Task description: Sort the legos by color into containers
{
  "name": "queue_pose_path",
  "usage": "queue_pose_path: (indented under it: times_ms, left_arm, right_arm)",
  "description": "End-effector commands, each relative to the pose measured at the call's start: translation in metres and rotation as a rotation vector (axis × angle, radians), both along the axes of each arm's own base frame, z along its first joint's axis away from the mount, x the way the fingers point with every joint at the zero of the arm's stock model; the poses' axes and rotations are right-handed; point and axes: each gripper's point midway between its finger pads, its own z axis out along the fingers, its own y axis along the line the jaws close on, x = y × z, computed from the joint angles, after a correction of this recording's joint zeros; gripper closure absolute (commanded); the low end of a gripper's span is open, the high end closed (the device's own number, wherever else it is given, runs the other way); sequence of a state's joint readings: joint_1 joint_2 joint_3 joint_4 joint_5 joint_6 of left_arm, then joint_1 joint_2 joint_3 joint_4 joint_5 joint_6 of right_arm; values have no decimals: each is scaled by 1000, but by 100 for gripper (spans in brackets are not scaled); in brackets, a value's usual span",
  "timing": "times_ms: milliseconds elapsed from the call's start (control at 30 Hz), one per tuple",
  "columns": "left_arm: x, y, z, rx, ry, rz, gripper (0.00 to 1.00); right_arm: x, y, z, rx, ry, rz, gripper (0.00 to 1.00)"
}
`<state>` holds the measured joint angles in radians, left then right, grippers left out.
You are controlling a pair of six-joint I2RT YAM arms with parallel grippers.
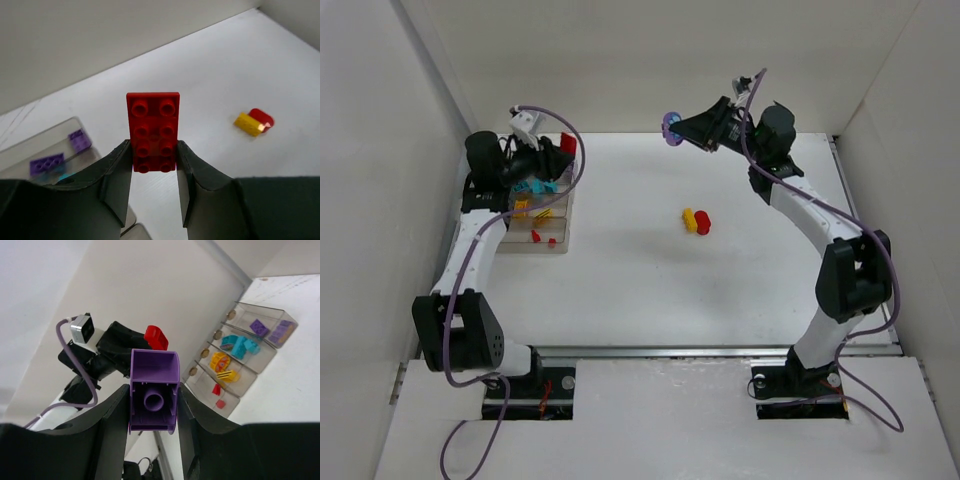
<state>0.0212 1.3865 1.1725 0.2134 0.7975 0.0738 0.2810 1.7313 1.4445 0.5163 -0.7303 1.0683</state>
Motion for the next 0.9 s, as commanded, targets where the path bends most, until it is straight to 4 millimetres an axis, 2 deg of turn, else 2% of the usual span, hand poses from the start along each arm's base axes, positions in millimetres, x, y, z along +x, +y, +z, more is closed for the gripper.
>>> queue_pose_path:
  times_ms: [0,67,100,133,167,200,233,267,300,333,367,433,467,500,567,700,733,867]
  left_arm:
    - [14,41,-4,19,18,139,100]
    - [19,62,-28,113,40,172,100]
    - [21,78,-39,147,60,205,100]
    - [16,85,-51,173,100,208,100]
    - [12,92,-62,254,83,179,100]
    - [7,96,-70,307,80,149,100]
    - [-2,98,-86,368,88,107,100]
    - [-18,98,-114,422,147,55,100]
    - [-20,104,-125,497,134,42,100]
    - [-23,106,-134,506,158,52,100]
    - [-25,112,-144,535,171,67,100]
    - [-25,114,-161,559,195,49,100]
    - [-24,117,-162,575,195,57,100]
    - [-29,119,-174,570,227,57,100]
    - [-32,121,-181,615,206,26,100]
    - [-46,124,-205,714,203,-41,100]
    - [-51,125,-213,738,210,-59,98]
    - [-62,131,-228,802,230,-91,93]
  right_arm:
    - [12,-2,13,-55,-74,-51,100]
    - [20,-4,-3,-128,-61,-75,100]
    - [21,-1,0,-146,-74,-87,100]
    - [20,3,-2,-170,-78,-89,100]
    - [24,1,-19,-223,-62,-100,100]
    - [24,5,-19,-239,-71,-110,100]
    - [21,10,-22,-253,-72,-99,100]
    - [23,8,-25,-263,-68,-111,100]
    - [26,9,-30,-267,-59,-109,100]
    - [26,9,-30,-267,-59,-109,100]
    - [23,16,-39,-275,-40,-86,100]
    - [26,17,-40,-277,-34,-85,100]
    - [27,19,-39,-276,-37,-74,100]
    - [27,19,-39,-276,-37,-73,100]
    - [26,19,-35,-272,-47,-66,100]
    - [25,19,-46,-282,-20,-62,100]
    - [23,18,-41,-279,-28,-63,100]
    - [20,22,-43,-287,-29,-53,100]
